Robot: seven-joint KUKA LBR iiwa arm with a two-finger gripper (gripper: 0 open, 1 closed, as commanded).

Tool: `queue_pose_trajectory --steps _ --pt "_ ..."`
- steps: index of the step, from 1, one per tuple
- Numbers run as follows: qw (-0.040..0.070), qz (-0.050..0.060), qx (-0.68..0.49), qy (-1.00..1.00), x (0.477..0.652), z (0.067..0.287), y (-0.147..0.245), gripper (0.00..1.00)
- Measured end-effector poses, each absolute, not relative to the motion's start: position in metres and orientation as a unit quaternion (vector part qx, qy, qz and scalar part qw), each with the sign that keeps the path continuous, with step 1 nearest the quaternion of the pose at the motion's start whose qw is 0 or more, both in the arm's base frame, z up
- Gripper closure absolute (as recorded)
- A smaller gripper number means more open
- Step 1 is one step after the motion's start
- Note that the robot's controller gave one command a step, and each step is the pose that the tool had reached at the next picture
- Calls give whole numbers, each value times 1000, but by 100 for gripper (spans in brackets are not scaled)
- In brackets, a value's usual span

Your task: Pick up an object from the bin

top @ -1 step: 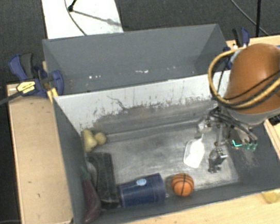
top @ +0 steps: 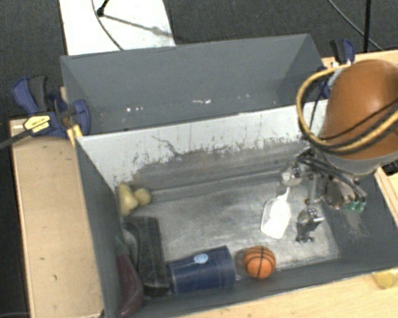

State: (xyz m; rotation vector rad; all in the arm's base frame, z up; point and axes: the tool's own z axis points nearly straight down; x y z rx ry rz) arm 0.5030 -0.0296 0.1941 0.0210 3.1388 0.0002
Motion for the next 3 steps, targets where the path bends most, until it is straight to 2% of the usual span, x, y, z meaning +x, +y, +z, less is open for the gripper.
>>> queue_pose_trajectory --steps 1,2,3 --pt "4 0 -46 999 523 156 -40 0" --pt "3 0 -214 977 546 112 -50 0" --pt "4 0 -256 967 562 83 -60 0"
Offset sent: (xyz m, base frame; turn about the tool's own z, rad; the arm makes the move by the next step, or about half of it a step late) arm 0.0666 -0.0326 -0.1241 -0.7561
